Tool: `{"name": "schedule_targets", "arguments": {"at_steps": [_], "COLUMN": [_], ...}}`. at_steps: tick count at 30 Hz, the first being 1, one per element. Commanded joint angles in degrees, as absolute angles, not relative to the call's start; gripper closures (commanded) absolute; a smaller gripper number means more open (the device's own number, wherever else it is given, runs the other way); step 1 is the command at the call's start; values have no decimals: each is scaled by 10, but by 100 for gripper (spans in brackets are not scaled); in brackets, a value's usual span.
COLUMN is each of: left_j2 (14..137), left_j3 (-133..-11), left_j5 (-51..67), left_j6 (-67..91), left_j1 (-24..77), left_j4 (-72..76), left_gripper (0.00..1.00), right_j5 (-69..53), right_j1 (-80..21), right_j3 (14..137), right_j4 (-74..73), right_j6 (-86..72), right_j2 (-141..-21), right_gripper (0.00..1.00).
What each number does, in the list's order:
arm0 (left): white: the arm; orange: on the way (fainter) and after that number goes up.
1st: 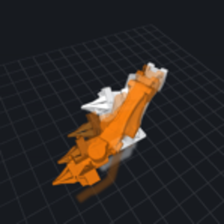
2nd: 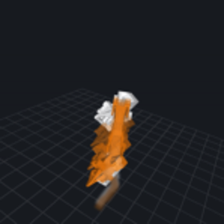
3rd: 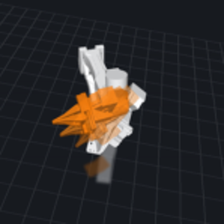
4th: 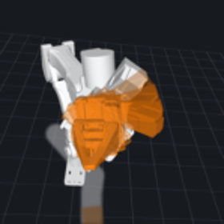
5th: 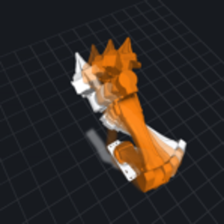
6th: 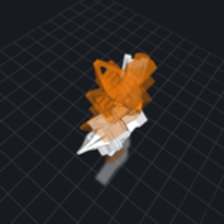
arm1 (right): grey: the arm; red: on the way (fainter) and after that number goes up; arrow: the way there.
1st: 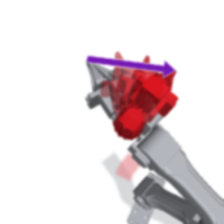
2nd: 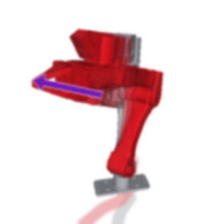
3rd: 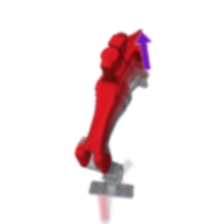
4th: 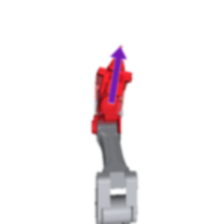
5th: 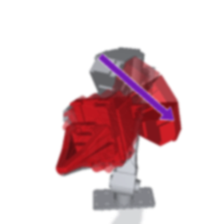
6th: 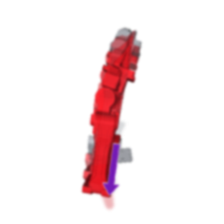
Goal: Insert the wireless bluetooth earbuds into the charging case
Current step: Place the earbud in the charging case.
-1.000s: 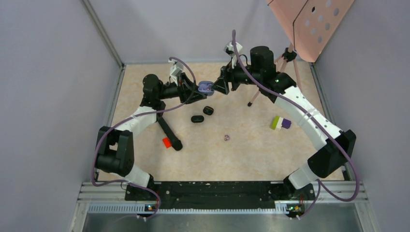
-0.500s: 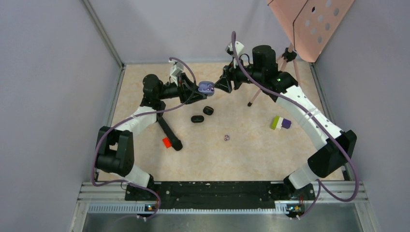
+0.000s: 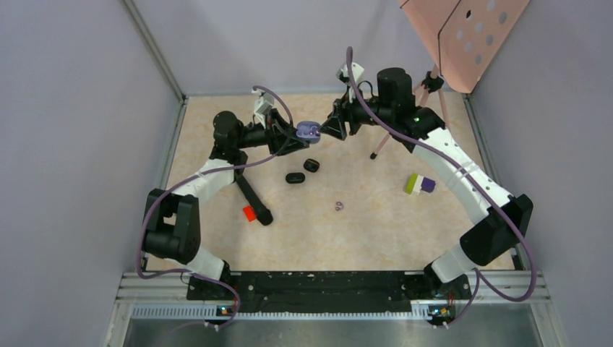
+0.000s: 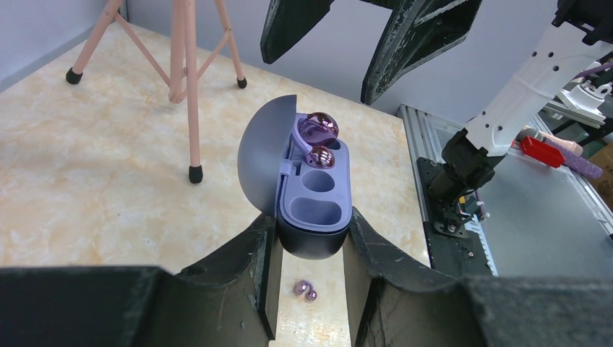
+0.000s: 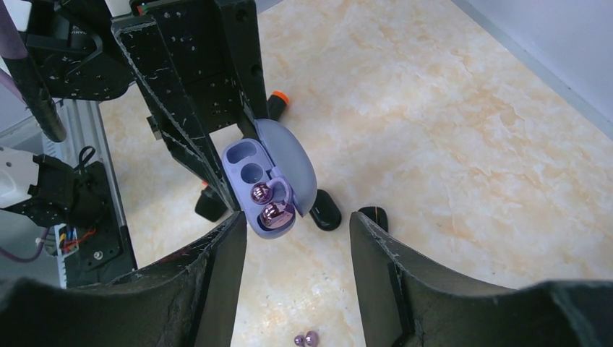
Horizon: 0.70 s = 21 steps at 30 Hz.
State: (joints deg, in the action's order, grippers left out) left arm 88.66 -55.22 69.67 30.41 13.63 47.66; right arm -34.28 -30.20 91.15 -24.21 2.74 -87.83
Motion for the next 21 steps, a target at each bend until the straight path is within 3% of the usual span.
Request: {"name": "schedule_targets", "arguments": {"at_steps": [1, 21], "left_j2": [872, 876], "left_j3": [-567, -569], "left_j5": [708, 702], "left_j6": [311, 314], "left_j1": [136, 135], "left_j4": [514, 520], "left_gripper": [100, 100], "right_j5": [-359, -361], "right_j1": [-299, -299], "right_j3": [907, 884], "right_j4": [-222, -243], "right_j6": [19, 29], "right_j2": [-889, -892], "right_gripper": [46, 46]}}
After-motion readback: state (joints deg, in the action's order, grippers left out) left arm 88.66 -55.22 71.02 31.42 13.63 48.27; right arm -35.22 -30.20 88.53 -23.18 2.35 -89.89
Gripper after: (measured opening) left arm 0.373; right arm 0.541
